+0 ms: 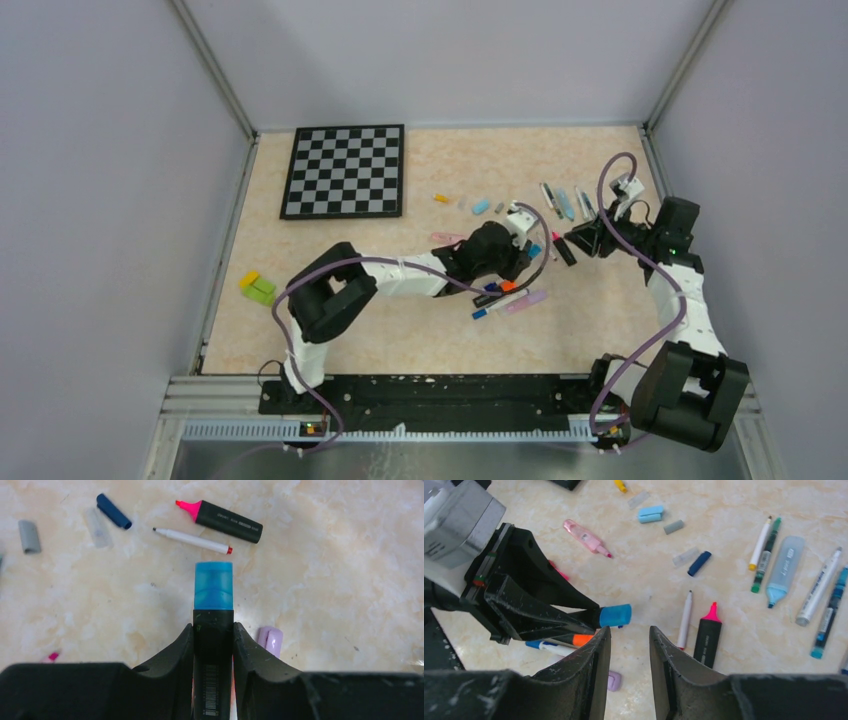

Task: Open the pen caps
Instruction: Pick up the pen from the center of the board.

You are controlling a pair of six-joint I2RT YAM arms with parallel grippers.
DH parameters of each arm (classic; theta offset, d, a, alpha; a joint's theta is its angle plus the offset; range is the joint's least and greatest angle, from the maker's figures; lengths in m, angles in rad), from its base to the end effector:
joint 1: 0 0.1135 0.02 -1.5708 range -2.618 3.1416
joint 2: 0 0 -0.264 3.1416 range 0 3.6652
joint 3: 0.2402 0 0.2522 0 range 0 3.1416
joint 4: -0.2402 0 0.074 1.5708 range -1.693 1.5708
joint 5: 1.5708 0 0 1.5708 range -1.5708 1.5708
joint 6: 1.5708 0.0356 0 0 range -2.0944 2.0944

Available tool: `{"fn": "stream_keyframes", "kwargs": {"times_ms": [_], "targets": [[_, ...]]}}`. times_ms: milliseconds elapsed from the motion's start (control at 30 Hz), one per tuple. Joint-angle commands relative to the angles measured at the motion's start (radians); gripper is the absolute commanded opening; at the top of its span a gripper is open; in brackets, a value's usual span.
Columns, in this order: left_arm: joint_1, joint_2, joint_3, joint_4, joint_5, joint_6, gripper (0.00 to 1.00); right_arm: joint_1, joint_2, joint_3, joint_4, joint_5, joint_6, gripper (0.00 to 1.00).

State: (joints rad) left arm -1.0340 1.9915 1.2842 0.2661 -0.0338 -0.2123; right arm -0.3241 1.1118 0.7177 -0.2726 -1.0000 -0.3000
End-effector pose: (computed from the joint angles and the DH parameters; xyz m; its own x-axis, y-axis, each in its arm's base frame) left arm 0.2322 -0.3879 0.1941 -0.3911 0.2455 -0.8870 0.7783 0.6026 -0.1764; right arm 0.2233 -0.0434 0.2539 -0.4256 -0.0254 -0.9045 -0.6077 0.7487 0.2649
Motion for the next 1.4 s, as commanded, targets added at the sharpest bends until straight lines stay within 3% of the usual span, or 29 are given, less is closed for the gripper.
{"fn": "stream_keyframes", "kwargs": {"times_ms": [0,167,400,767,1033,1367], "targets": [[0.023,-0.162,-0.131,0.208,0.004,-0.153,0.00,-0.011,-0.002,-0.033,0.106,-0.214,0.080,0.33],[0.034,-0.264,-0.293,0.415,-0.106,-0.362,0.00,0.047,0.033,-0.101,0.262,-0.331,0.255,0.34],[0.032,-0.272,-0.301,0.382,-0.255,-0.626,0.00,0.194,0.053,-0.122,0.351,-0.332,0.359,0.50],[0.008,-0.239,-0.248,0.367,-0.301,-0.658,0.00,0.305,0.096,-0.122,0.346,-0.234,0.408,0.55],[-0.021,-0.201,-0.211,0.348,-0.336,-0.656,0.00,0.361,0.108,-0.139,0.387,-0.137,0.442,0.51],[-0.049,-0.172,-0.184,0.366,-0.358,-0.641,0.00,0.389,0.100,-0.224,0.565,0.053,0.602,0.32]]}}
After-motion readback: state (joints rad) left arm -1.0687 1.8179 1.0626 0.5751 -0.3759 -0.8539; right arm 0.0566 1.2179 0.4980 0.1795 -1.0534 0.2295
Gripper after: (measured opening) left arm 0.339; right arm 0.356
